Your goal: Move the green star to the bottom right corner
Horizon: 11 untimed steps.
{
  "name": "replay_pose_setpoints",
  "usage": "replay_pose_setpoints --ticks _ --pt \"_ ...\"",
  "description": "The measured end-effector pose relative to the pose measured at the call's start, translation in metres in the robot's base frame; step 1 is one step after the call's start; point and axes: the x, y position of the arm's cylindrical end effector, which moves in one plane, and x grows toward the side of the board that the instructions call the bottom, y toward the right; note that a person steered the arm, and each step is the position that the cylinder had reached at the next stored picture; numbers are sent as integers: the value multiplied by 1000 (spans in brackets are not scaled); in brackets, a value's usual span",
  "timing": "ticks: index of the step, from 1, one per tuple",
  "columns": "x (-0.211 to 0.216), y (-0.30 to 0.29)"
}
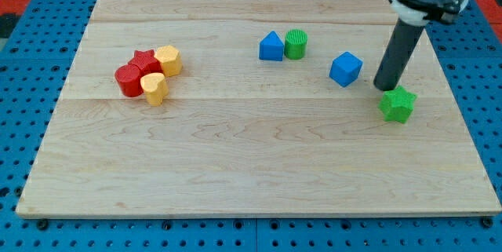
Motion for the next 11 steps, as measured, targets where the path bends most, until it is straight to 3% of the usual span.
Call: replay_pose_setpoints --ticks 1,2,3,4,5,6,7,8,9,10,11 --pt "22 34" --pt "78 31" --pt "97 15" --pt "56 42" --pt "52 -4" --pt "77 -45" --pt "111 -40" --pt "90 -58" --pt "101 -111" --pt "135 -101" --pt "135 -95"
